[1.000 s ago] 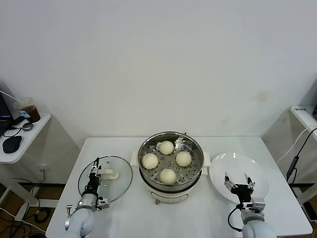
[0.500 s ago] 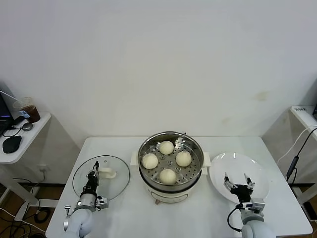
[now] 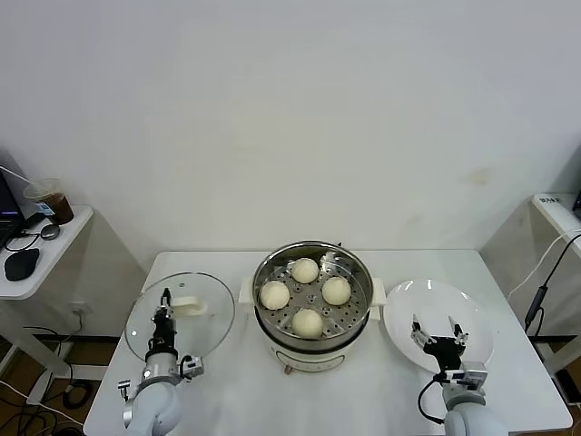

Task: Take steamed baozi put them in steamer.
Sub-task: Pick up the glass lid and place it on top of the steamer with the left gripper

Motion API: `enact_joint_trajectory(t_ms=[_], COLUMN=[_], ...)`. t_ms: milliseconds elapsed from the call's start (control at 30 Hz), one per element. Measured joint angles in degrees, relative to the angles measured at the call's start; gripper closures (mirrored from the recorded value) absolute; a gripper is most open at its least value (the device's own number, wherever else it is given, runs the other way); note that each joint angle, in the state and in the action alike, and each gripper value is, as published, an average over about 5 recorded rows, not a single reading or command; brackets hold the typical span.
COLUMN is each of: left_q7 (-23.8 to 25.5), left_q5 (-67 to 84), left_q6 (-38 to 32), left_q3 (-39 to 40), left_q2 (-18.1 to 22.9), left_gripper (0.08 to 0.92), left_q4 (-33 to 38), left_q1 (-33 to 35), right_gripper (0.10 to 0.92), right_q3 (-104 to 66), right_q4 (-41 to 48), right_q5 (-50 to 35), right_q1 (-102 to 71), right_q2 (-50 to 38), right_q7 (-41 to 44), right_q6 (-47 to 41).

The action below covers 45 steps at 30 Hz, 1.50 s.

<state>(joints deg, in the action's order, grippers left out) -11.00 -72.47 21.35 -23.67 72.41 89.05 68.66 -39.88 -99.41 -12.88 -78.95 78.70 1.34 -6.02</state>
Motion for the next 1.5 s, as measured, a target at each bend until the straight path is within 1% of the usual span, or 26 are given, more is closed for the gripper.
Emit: enact_joint_trajectory(t_ms=[233, 533, 967, 1300, 1500], left_q7=[4.7, 11.3, 20.7, 26.6, 29.5], left_q5=[-5.1, -11.7, -19.5, -24.4, -25.3], left_q6=[8.5, 13.9, 16.9, 17.7, 18.0], left_q3=[-1.6, -1.4, 2.1, 9.2, 14.2], left_q2=[3.7, 7.9, 11.9, 15.7, 17.3], left_gripper=[0.827, 0.827, 0.827, 0.827, 0.827], left_q4=[5.4, 12.3, 21.1, 22.2, 22.3], left_q1=[-0.1, 0.8, 1.4, -1.2, -3.6], right_gripper=[0.203, 0.203, 0.203, 0.203, 0.203], right_q3=[-0.6, -2.0, -3.1, -3.9, -4.6], right_q4=[-1.4, -3.0, -3.1, -3.0, -2.7], right_q5=[-0.3, -1.2, -1.9, -1.9, -2.0], right_q1=[-0.5, -1.6, -1.6, -1.7, -1.7], right_q2=[-0.3, -1.1, -1.7, -1.6, -1.7], right_q7=[0.1, 0.2, 0.3, 0.4, 0.5], right_q6=[-1.0, -2.0, -2.7, -2.9, -2.9])
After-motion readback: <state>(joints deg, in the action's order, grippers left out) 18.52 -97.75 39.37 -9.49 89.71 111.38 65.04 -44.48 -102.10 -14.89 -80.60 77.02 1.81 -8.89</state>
